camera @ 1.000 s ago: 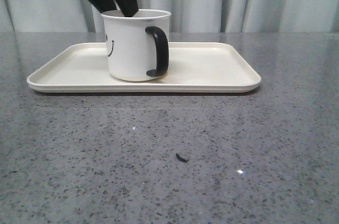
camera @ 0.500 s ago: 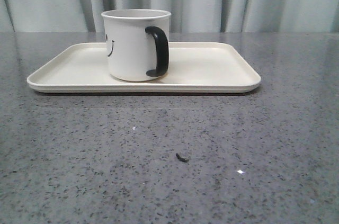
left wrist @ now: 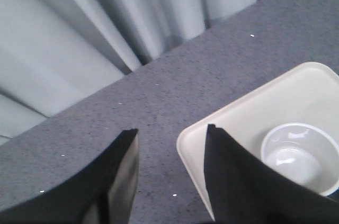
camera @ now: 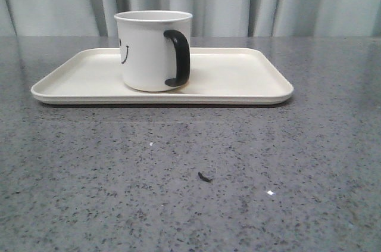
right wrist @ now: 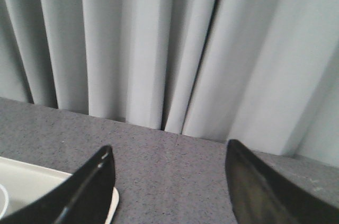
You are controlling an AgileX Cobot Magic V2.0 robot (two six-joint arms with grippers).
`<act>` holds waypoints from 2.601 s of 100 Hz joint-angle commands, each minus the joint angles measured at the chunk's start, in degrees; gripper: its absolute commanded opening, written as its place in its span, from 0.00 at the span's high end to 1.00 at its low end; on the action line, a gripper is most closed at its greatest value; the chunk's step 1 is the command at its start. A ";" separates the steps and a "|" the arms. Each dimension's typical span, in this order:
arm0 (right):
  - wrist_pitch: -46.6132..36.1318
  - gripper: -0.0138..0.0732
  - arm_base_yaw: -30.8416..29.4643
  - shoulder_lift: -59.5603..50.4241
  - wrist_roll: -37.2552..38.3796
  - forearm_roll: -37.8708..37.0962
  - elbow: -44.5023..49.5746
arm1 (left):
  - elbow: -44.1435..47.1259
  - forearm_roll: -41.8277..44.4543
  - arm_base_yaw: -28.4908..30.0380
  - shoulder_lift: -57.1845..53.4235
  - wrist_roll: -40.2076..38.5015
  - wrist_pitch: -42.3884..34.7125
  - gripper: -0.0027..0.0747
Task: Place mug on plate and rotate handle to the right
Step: 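Lower the right gripper into the mug rim, then grip the mug rim with the right gripper and lift it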
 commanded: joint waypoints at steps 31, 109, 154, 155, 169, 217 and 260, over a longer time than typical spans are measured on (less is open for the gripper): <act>10.02 0.31 12.26 18.15 -8.97 0.29 -21.05 | 2.13 9.08 -0.52 -10.06 -1.90 -0.38 0.99; 31.30 0.31 14.42 45.30 -12.89 16.42 -36.18 | 11.66 14.70 -0.52 -18.09 -3.85 -0.38 0.99; 30.14 0.31 16.23 48.97 -12.93 22.19 -36.18 | 11.66 14.23 -0.52 -18.09 -3.85 -0.38 0.99; 30.14 0.31 16.24 49.19 -12.93 22.19 -36.18 | 11.66 14.23 -0.52 -18.09 -3.85 -0.38 0.99; 29.95 0.31 16.46 50.50 -12.93 22.19 -36.18 | 11.66 14.23 -0.52 -18.09 -3.85 -0.38 0.99; 28.33 0.31 16.46 53.85 -12.88 22.08 -36.18 | 11.66 14.23 -0.52 -18.09 -3.85 -0.38 0.99; 27.88 0.61 16.46 54.33 -12.88 21.14 -36.18 | 11.66 14.13 -0.52 -18.09 -3.85 -0.38 0.99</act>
